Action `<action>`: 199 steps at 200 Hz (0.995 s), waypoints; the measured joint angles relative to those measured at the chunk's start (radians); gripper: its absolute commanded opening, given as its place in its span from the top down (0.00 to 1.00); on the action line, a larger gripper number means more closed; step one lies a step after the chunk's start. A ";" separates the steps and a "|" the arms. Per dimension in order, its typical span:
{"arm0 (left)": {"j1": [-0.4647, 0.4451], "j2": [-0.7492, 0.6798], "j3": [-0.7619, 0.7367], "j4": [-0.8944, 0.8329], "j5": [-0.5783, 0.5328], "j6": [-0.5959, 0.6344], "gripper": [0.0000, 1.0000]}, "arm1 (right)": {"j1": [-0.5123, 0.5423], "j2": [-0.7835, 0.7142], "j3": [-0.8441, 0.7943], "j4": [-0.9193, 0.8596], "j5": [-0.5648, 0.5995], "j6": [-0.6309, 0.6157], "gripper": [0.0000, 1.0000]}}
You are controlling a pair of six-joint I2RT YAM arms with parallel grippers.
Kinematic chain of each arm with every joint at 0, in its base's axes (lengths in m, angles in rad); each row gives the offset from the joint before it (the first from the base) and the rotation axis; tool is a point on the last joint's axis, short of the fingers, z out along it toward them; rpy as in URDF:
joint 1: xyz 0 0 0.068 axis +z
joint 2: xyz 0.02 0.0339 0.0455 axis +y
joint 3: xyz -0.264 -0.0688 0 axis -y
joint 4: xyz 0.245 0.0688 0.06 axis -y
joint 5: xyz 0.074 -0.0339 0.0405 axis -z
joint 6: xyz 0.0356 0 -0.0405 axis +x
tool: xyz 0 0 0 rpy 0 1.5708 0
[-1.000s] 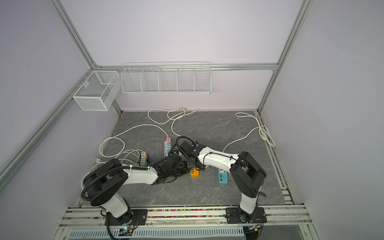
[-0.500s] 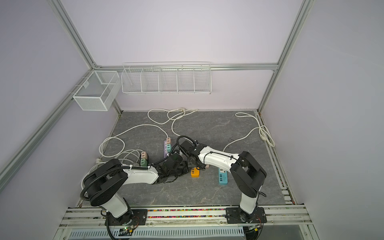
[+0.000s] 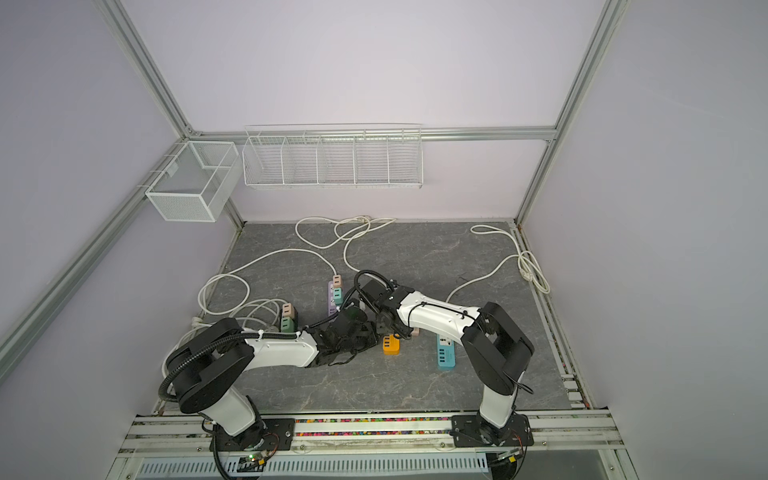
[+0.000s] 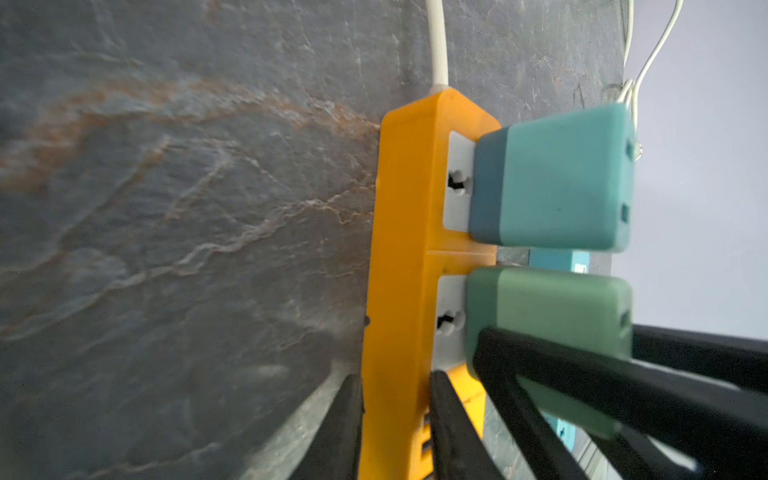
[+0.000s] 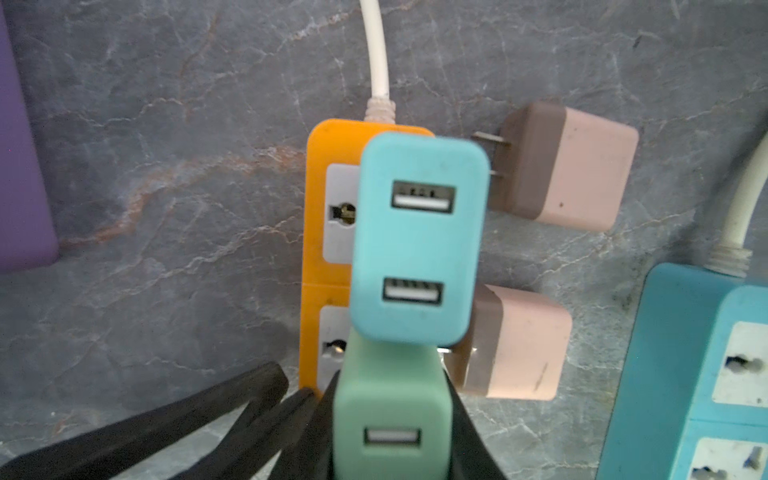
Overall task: Pull the plug off the socket
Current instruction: 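Pull the mint plug out of the orange strip with right gripper while left pins it, then lift the mint plug away with right gripper while left gripper opens and withdraws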
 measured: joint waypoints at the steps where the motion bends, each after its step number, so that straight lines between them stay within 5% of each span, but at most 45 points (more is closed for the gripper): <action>1: 0.000 0.000 0.000 -0.001 0.000 0.000 0.72 | 0.000 0.000 0.000 -0.001 0.000 0.000 0.84; 199: -0.025 -0.028 0.032 -0.112 0.000 0.007 0.71 | -0.003 -0.102 -0.014 0.006 0.008 0.007 0.85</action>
